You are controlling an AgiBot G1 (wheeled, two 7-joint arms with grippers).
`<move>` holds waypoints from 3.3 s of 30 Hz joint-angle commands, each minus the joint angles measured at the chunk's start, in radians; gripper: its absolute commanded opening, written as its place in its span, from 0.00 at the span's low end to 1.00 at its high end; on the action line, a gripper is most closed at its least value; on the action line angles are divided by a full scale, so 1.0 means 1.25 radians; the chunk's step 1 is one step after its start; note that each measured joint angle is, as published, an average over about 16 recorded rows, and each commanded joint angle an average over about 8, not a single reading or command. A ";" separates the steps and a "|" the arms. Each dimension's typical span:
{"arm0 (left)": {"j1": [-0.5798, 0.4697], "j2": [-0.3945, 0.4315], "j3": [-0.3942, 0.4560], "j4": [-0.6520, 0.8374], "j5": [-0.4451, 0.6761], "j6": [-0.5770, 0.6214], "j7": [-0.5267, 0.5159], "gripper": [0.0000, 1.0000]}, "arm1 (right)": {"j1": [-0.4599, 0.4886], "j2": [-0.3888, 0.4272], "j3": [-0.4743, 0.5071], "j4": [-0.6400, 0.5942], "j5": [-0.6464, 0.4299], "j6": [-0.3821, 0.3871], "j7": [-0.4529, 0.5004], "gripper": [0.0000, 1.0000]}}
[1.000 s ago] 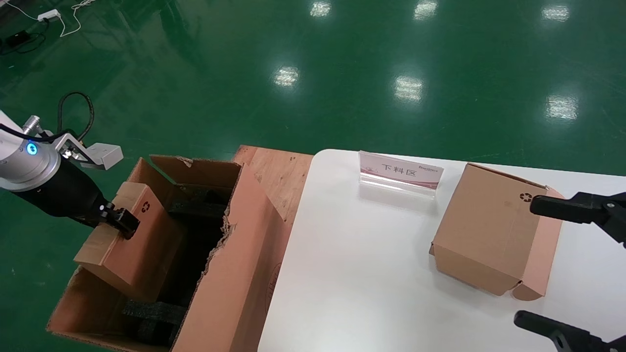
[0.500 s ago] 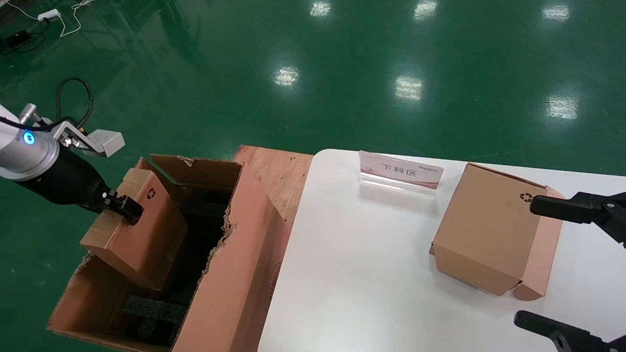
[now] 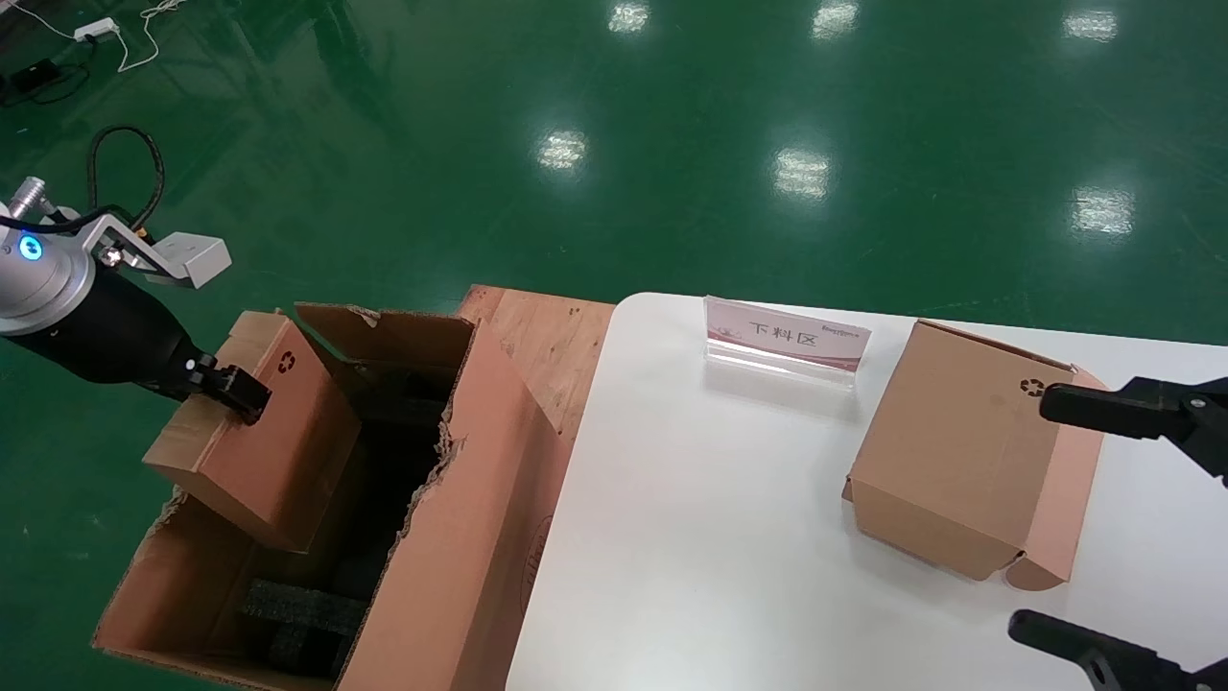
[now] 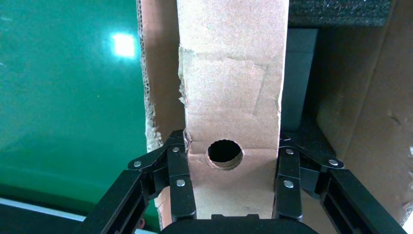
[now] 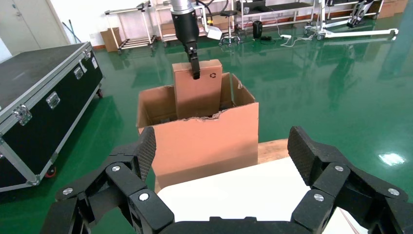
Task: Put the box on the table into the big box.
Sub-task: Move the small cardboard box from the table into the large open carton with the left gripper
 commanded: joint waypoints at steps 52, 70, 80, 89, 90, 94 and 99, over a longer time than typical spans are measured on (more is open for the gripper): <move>0.139 0.048 0.001 0.018 0.098 -0.162 -0.123 0.00 | 0.000 0.000 0.000 0.000 0.000 0.000 0.000 1.00; 0.154 0.051 -0.005 0.028 0.103 -0.163 -0.110 0.00 | 0.000 0.000 0.000 0.000 0.000 0.000 0.000 1.00; 0.198 0.058 0.005 0.021 0.106 -0.166 -0.129 0.04 | 0.000 0.000 0.000 0.000 0.000 0.000 0.000 1.00; 0.214 0.067 0.009 0.016 0.109 -0.168 -0.147 1.00 | 0.000 0.000 0.000 0.000 0.000 0.000 0.000 1.00; 0.215 0.068 0.009 0.015 0.110 -0.168 -0.149 1.00 | 0.000 0.000 0.000 0.000 0.000 0.000 0.000 1.00; 0.218 0.070 0.010 0.014 0.111 -0.169 -0.153 1.00 | 0.000 0.000 0.000 0.000 0.000 0.000 0.000 1.00; 0.220 0.072 0.010 0.013 0.111 -0.169 -0.157 1.00 | 0.000 0.000 0.000 0.000 0.000 0.000 0.000 1.00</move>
